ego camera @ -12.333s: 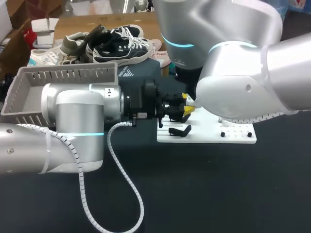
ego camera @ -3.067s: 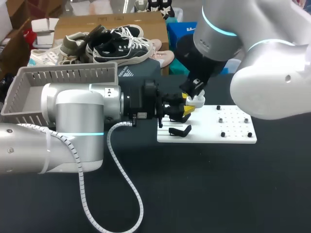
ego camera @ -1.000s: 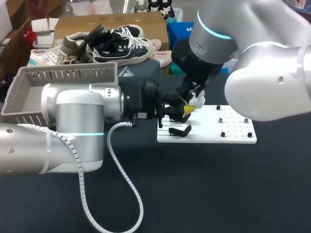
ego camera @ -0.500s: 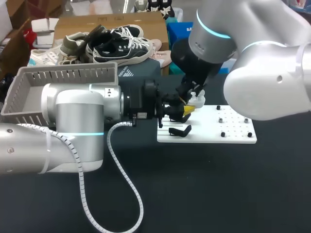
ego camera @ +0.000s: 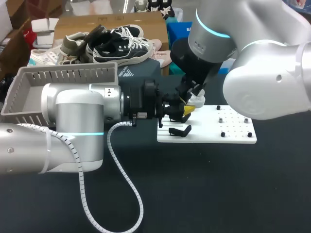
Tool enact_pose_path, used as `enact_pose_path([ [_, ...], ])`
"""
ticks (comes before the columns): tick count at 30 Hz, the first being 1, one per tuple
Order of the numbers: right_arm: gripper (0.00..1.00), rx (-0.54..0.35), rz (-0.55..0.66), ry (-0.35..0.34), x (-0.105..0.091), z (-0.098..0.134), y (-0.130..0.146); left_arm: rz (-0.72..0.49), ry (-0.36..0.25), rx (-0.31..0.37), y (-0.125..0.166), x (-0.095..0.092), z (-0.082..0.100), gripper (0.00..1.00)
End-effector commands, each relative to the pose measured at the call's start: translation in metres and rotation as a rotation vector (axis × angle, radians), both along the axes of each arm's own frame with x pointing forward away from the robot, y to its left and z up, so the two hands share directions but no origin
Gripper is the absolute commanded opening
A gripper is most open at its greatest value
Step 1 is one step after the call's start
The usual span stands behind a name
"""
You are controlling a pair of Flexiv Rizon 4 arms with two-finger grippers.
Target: Pick up each earbud case from the left stands, insert the matching earbuds, close the lid, and place the case in the box.
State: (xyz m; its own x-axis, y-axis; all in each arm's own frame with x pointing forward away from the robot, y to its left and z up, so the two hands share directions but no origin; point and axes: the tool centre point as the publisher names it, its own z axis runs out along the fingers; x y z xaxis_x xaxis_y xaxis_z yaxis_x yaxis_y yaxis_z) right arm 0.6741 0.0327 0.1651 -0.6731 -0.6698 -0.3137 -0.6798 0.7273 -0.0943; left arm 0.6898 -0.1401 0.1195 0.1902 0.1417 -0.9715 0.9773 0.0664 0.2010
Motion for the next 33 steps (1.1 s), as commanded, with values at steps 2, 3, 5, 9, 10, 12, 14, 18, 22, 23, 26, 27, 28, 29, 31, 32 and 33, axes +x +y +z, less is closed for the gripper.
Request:
enact_pose_path([
  [2, 0.39, -0.003, -0.009, -0.001, 0.0, 0.0, 0.001, 0.001, -0.002, -0.003, 0.0, -0.001, -0.001, 0.0],
  [3, 0.4, -0.004, -0.011, -0.003, 0.001, 0.0, 0.0, 0.001, -0.002, -0.003, 0.0, -0.001, -0.001, 0.0],
  [5, 0.4, 0.003, -0.019, -0.016, 0.001, 0.004, -0.002, 0.001, -0.002, -0.003, 0.0, -0.001, -0.001, 0.0],
  [9, 0.41, 0.035, -0.043, -0.05, 0.004, 0.016, -0.008, 0.001, -0.002, -0.003, 0.0, -0.001, -0.001, 0.0],
  [10, 0.42, 0.041, -0.049, -0.057, 0.006, 0.019, -0.009, 0.001, -0.002, -0.003, 0.0, -0.001, -0.001, 0.0],
  [12, 0.42, 0.056, -0.058, -0.072, 0.009, 0.023, -0.011, 0.001, -0.002, -0.003, 0.0, -0.001, -0.001, 0.0],
  [14, 0.42, 0.072, -0.071, -0.091, 0.015, 0.027, -0.013, 0.001, -0.002, -0.003, 0.0, -0.001, -0.001, 0.0],
  [18, 0.42, 0.099, -0.094, -0.11, 0.027, 0.031, -0.015, 0.001, -0.002, -0.003, 0.0, -0.001, -0.001, 0.0],
  [22, 0.42, 0.118, -0.125, -0.105, 0.046, 0.026, -0.018, 0.001, -0.002, -0.003, 0.0, -0.001, -0.001, 0.0],
  [23, 0.42, 0.12, -0.139, -0.099, 0.052, 0.022, -0.019, 0.001, -0.002, -0.003, 0.0, -0.001, -0.001, 0.0],
  [26, 0.41, 0.126, -0.162, -0.083, 0.065, 0.013, -0.021, 0.001, -0.002, -0.003, 0.0, -0.001, -0.001, 0.0],
  [27, 0.41, 0.123, -0.165, -0.076, 0.068, 0.01, -0.021, 0.001, -0.002, -0.003, 0.0, -0.001, -0.001, 0.0],
  [28, 0.41, 0.125, -0.168, -0.069, 0.07, 0.007, -0.02, 0.001, -0.002, -0.003, 0.0, -0.001, -0.001, 0.0],
  [29, 0.41, 0.125, -0.169, -0.066, 0.072, 0.005, -0.02, 0.001, -0.002, -0.003, 0.0, -0.001, -0.001, 0.0],
  [31, 0.41, 0.125, -0.174, -0.057, 0.074, 0.001, -0.02, 0.001, -0.002, -0.003, 0.0, -0.001, -0.001, 0.0],
  [32, 0.41, 0.126, -0.174, -0.055, 0.075, 0.0, -0.02, 0.001, -0.002, -0.003, 0.0, -0.001, -0.001, 0.0],
  [33, 0.41, 0.126, -0.174, -0.054, 0.075, -0.001, -0.02, 0.001, -0.002, -0.003, 0.0, -0.001, -0.001, 0.0],
])
